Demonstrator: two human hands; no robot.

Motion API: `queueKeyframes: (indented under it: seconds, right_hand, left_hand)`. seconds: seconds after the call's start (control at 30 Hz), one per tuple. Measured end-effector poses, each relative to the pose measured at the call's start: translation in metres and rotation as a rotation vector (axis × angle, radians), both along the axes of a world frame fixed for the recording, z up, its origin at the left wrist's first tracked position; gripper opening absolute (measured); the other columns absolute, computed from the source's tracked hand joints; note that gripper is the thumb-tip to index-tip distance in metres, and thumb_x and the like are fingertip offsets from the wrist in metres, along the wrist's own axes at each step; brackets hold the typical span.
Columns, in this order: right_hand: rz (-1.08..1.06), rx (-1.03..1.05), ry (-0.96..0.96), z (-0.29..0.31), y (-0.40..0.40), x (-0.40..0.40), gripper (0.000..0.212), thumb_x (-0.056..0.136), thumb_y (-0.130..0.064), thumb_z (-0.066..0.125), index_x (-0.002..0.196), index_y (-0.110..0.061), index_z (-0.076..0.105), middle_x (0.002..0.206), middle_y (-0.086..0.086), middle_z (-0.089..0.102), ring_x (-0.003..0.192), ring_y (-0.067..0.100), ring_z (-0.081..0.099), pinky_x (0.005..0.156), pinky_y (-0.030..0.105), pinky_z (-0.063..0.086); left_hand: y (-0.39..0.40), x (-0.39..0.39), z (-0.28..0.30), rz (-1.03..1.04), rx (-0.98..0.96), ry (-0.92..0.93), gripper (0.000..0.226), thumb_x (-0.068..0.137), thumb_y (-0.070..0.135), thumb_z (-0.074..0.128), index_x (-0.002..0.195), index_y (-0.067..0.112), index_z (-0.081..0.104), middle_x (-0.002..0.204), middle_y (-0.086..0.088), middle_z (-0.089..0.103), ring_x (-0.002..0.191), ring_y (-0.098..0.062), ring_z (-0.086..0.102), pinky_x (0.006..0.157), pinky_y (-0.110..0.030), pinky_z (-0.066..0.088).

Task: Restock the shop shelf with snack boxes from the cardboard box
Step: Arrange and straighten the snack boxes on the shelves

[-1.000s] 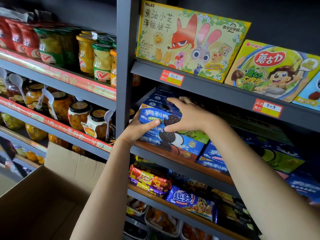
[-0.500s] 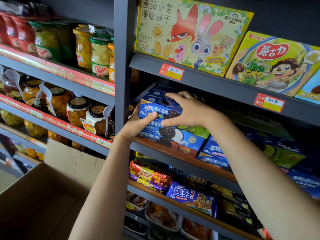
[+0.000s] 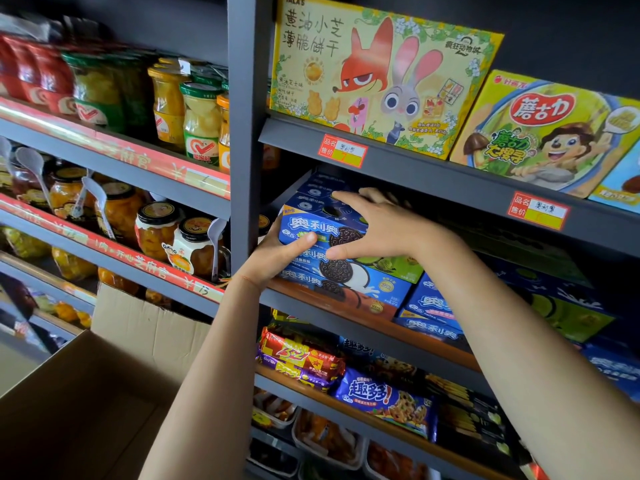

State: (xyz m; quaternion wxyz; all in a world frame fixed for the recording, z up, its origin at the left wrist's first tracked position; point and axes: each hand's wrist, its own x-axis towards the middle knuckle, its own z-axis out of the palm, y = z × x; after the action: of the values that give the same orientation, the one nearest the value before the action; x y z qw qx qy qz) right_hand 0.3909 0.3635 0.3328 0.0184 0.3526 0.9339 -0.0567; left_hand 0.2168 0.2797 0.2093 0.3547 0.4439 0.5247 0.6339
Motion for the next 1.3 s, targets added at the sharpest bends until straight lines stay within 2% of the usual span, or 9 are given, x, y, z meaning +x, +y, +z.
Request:
queueKeyframes:
  seconds: [0.1,0.27,0.5,0.6,0.8,0.97,1.1,1.23,1.3]
  right_hand:
    - [0.001,-0.027,0.0,-0.001,0.0,0.0,0.11,0.064,-0.08,0.068,0.152,-0.054,0.006,0.166,0.0,-0.005,0.153,0.024,0.003,0.12,0.049,0.009]
    - [-0.012,-0.056,0.02,0.001,-0.004,0.002,0.107,0.068,-0.075,0.07,0.152,-0.054,0.006,0.166,0.002,-0.009,0.153,0.02,-0.006,0.121,0.045,0.004]
    - [-0.012,-0.063,0.018,0.0,-0.004,0.002,0.106,0.069,-0.076,0.068,0.151,-0.055,0.005,0.167,0.001,-0.009,0.153,0.02,-0.006,0.12,0.047,-0.001]
    - [-0.014,-0.061,0.015,0.0,-0.005,0.003,0.105,0.069,-0.076,0.068,0.151,-0.056,0.005,0.167,0.002,-0.009,0.154,0.021,-0.004,0.12,0.048,-0.001]
    - [-0.017,-0.041,-0.003,-0.001,-0.003,0.004,0.105,0.068,-0.08,0.065,0.15,-0.058,0.003,0.166,0.001,-0.009,0.153,0.021,-0.005,0.12,0.049,0.0]
    - [-0.015,-0.013,-0.011,-0.003,-0.002,0.005,0.104,0.067,-0.085,0.06,0.149,-0.059,0.002,0.167,0.0,-0.008,0.153,0.022,-0.006,0.12,0.05,-0.003]
    - [-0.024,-0.037,0.058,-0.003,-0.003,0.006,0.102,0.066,-0.087,0.057,0.15,-0.058,0.007,0.167,-0.002,-0.004,0.154,0.024,0.0,0.121,0.047,0.009]
    - [0.005,-0.001,0.105,-0.005,-0.011,0.014,0.097,0.078,-0.072,0.063,0.154,-0.048,0.009,0.166,0.001,0.001,0.151,0.026,0.015,0.117,0.043,0.024]
    - [0.016,0.071,0.133,-0.008,-0.015,0.02,0.091,0.084,-0.063,0.064,0.155,-0.042,0.011,0.165,0.001,0.008,0.148,0.027,0.024,0.116,0.044,0.029]
  left_hand:
    - [-0.002,0.0,0.001,-0.041,-0.017,0.034,0.04,0.08,0.042,0.067,0.116,0.03,0.056,0.1,0.02,0.074,0.095,-0.003,0.071,0.075,-0.015,0.053]
    - [-0.003,0.001,0.003,-0.021,-0.037,0.038,0.06,0.064,0.062,0.068,0.114,0.033,0.057,0.1,0.022,0.074,0.096,-0.004,0.071,0.076,-0.015,0.053]
    - [0.001,-0.003,-0.001,-0.034,-0.044,0.047,0.066,0.063,0.065,0.069,0.119,0.032,0.057,0.108,0.013,0.074,0.101,-0.01,0.071,0.083,-0.023,0.054]
    - [0.001,-0.003,-0.001,-0.034,-0.043,0.045,0.067,0.062,0.064,0.07,0.118,0.032,0.056,0.106,0.013,0.075,0.099,-0.01,0.071,0.081,-0.021,0.054]
    - [0.0,-0.005,-0.002,-0.071,-0.04,0.052,0.068,0.065,0.062,0.07,0.123,0.03,0.056,0.113,0.01,0.073,0.104,-0.011,0.07,0.086,-0.025,0.054]
    - [-0.001,-0.008,-0.004,-0.114,-0.042,0.073,0.071,0.067,0.064,0.073,0.128,0.03,0.054,0.124,0.005,0.069,0.113,-0.015,0.066,0.097,-0.033,0.052]
    - [-0.003,-0.004,0.0,-0.097,-0.051,0.099,0.07,0.068,0.059,0.071,0.128,0.026,0.055,0.116,0.01,0.072,0.108,-0.011,0.068,0.089,-0.024,0.054]
    - [-0.003,0.0,-0.001,-0.001,-0.052,0.15,0.054,0.075,0.049,0.082,0.119,0.027,0.06,0.107,0.013,0.075,0.101,-0.008,0.07,0.091,-0.03,0.055]
    - [-0.006,0.0,-0.004,0.029,-0.06,0.161,0.056,0.073,0.049,0.084,0.119,0.028,0.059,0.109,0.012,0.074,0.102,-0.009,0.07,0.094,-0.035,0.054]
